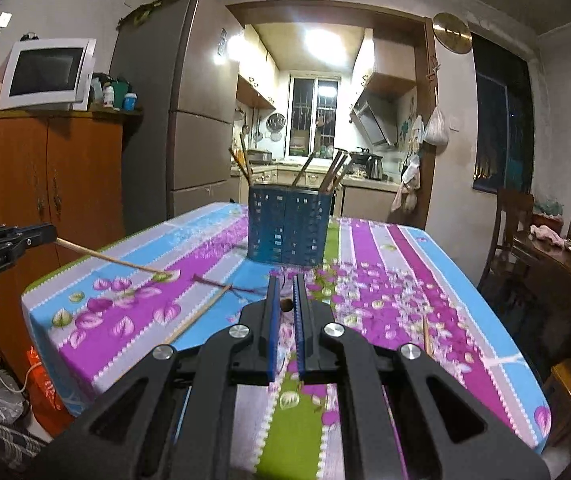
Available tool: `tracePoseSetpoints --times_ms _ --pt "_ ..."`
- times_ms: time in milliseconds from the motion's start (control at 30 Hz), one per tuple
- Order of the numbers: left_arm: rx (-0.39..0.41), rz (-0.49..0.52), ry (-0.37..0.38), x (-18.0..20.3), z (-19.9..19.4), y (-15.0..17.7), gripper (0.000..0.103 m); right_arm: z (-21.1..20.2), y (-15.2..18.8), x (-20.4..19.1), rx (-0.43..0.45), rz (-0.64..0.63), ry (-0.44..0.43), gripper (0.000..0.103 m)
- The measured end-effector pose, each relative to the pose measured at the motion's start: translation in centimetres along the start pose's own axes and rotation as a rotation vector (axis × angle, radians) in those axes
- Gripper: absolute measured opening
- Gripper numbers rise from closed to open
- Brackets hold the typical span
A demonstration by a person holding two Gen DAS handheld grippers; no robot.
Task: Organize utensils
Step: 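Lift both held chopsticks upright and carry them over the slotted holder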
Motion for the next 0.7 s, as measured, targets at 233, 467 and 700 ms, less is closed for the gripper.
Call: tracePoseSetpoints --times_ms 233,467,700 --pt "0.046 0.011 -0.014 0.4 0.6 -2.9 0.008 1.1 -2.5 1.6 0.020 0.031 -0.029 0.005" --pt "0.076 0.012 -0.031 1.1 1.9 -5.3 0.008 2.7 -4.2 3.3 0.003 0.095 -0.076 0.005" --pt "0.105 0.010 -0.026 1.7 2.8 -7.0 0.008 3.2 -5.9 5.1 0.024 0.115 -0.074 0.005"
Point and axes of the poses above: each gripper's, at about its wrist camera, not at the fingertips, and z roughly the way its jaws point, x to its right, y to its underside, the point moved 10 cm from there along z, roughly the way its jaws point, and after that the axes turned 8 degrees about -y, right-handed, at the moved point
